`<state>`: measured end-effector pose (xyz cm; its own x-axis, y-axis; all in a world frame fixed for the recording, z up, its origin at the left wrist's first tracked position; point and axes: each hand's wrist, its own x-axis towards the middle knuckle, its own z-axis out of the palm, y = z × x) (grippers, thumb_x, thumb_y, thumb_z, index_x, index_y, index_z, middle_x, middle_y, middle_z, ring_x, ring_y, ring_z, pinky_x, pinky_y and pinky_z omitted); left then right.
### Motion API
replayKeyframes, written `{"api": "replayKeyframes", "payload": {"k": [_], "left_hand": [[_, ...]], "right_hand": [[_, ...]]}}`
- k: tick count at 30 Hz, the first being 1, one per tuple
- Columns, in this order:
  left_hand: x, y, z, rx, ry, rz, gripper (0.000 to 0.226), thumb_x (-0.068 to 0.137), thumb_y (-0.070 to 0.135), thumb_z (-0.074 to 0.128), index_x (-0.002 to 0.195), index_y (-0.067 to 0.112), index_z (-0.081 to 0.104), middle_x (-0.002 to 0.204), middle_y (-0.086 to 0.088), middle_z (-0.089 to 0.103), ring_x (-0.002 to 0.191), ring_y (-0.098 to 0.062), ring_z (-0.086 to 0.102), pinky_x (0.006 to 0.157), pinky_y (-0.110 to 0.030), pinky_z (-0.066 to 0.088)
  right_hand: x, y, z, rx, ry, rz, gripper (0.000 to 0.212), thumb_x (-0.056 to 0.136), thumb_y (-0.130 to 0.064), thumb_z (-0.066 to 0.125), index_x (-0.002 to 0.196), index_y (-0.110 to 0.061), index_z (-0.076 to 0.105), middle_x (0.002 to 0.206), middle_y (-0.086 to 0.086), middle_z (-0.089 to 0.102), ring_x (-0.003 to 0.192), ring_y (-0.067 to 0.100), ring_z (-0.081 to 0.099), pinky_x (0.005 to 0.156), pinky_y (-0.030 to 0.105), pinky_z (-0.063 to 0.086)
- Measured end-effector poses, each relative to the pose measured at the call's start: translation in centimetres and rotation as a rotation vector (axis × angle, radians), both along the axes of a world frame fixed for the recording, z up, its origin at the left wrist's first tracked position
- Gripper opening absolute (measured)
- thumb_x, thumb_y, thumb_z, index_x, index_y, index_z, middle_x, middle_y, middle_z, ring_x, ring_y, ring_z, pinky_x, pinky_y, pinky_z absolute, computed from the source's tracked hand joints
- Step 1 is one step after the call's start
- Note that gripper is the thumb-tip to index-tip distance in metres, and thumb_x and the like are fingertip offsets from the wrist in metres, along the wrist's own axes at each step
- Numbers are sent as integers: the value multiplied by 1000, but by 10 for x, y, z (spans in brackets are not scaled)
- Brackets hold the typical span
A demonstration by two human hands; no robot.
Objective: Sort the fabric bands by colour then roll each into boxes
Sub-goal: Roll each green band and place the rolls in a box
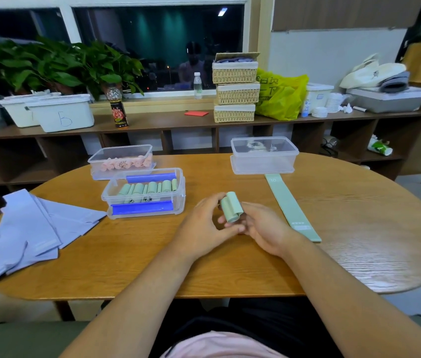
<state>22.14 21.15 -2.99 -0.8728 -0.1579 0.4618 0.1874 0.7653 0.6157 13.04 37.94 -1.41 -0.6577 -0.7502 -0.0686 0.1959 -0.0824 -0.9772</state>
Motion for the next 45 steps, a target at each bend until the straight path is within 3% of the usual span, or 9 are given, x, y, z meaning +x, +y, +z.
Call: {"api": "replayKeyframes", "payload": {"k": [4, 10, 13, 17, 23, 27, 33, 41, 45], "left_hand": [[-3, -1, -5, 3, 61, 35, 63, 78, 50, 90, 131, 33, 63, 114, 19, 65, 113, 2, 57, 93, -15, 43], [-2, 2, -5, -85, 65, 88, 40, 81, 48, 85, 112, 31, 67, 99, 17, 64, 95, -1, 57, 81, -17, 43], [-1, 2, -6, -125, 26, 96, 40, 83, 48, 80, 118, 32, 68, 104, 16, 65, 99, -1, 58, 84, -22, 48], [-1, 3, -5, -170, 15, 109, 45, 86, 44, 77, 128, 30, 68, 114, 12, 69, 112, -5, 60, 92, -27, 51], [-2, 3, -6, -221, -13, 131, 48, 84, 44, 75, 130, 32, 66, 118, 10, 69, 117, -9, 60, 96, -36, 53], [-4, 2, -6, -229, -2, 113, 67, 87, 38, 79, 148, 28, 54, 138, 8, 62, 130, -9, 52, 105, -27, 46], [-4, -3, -7, -117, 99, 50, 58, 85, 36, 86, 136, 28, 60, 127, 17, 62, 119, -5, 55, 101, -23, 46], [-1, -4, -8, -217, 101, 34, 51, 89, 30, 79, 135, 24, 59, 128, 13, 61, 121, -9, 53, 101, -31, 48], [2, -5, -6, -254, 92, 22, 57, 92, 29, 77, 143, 24, 53, 137, 11, 58, 127, -8, 51, 106, -31, 47]], "right_hand": [[5, 0, 1, 28, 79, 41, 33, 111, -28, 48, 126, -15, 76, 114, 20, 76, 108, 25, 71, 106, 46, 52], [5, -5, -6, 67, 135, -79, 25, 109, -24, 56, 114, -15, 79, 110, 7, 77, 106, 21, 71, 98, 41, 58], [2, -6, -10, 64, 131, -121, 21, 108, -23, 58, 110, -12, 76, 113, 13, 77, 109, 25, 71, 103, 49, 57], [4, -6, -9, 25, 103, -144, 30, 107, -35, 61, 120, -13, 77, 119, 9, 78, 119, 22, 71, 106, 45, 56], [7, -5, -13, 145, 357, -182, 22, 89, -30, 85, 110, -24, 79, 106, 0, 80, 105, 21, 75, 104, 52, 56], [5, -4, -11, 78, 289, -182, 26, 94, -22, 81, 119, -19, 77, 112, 4, 80, 112, 24, 74, 106, 51, 56], [2, 2, -6, 20, 175, -155, 26, 100, -22, 72, 125, -18, 77, 115, 9, 79, 111, 25, 74, 98, 41, 59], [6, 0, -8, 65, 221, -161, 22, 99, -21, 75, 120, -20, 79, 111, 5, 79, 109, 20, 74, 96, 36, 60], [6, 0, -8, 61, 223, -195, 22, 94, -22, 80, 116, -23, 81, 111, 4, 78, 110, 21, 74, 97, 37, 60]]}}
